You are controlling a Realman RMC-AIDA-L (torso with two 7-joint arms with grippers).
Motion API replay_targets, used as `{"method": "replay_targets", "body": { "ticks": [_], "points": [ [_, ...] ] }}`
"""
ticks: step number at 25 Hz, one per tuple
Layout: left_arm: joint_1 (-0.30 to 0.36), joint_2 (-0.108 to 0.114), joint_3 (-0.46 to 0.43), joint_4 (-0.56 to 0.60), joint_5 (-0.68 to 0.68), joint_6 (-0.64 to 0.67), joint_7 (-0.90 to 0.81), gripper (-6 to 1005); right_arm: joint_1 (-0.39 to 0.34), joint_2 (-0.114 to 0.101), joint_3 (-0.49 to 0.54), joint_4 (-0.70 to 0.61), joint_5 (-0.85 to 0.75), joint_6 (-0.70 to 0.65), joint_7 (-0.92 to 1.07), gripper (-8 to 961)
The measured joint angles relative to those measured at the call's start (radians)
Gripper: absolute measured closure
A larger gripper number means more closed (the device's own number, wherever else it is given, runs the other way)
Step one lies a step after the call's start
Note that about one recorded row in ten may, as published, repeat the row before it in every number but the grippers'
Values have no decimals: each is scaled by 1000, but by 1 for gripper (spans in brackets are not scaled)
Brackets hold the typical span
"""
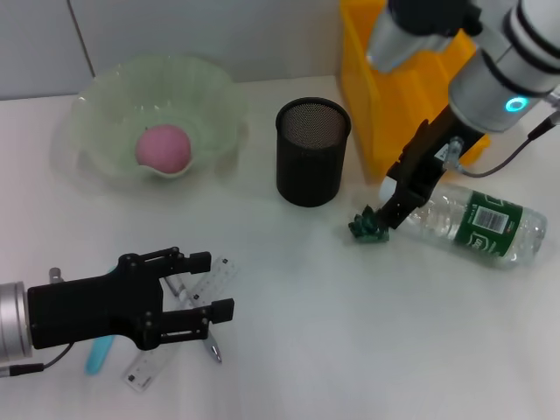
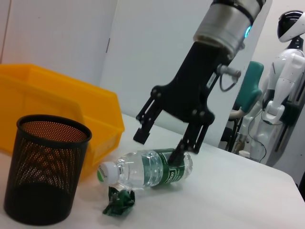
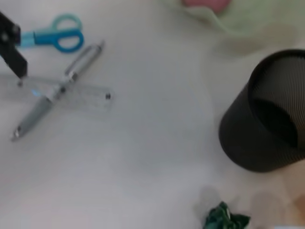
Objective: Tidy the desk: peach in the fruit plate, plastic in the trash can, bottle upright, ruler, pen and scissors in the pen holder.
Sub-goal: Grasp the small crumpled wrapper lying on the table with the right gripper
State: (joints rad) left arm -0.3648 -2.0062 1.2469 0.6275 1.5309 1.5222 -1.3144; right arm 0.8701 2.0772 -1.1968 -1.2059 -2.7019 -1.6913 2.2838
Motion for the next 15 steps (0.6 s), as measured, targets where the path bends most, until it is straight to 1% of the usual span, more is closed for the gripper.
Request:
{"method": "replay_targets", "body": {
  "ticks": [5,10,15],
  "points": [
    [-2,5,0,-4,0,0,-6,211,-3,3,-77,58,-8,81,2,175],
    [-2,7,-6,-5,0,-3,-6,211,-6,4,-102,141,-4,163,3,176],
    [-2,8,-9,-5,0,-3,-7,211,-7,4,-126,171,-2,201,0,176]
  ]
}}
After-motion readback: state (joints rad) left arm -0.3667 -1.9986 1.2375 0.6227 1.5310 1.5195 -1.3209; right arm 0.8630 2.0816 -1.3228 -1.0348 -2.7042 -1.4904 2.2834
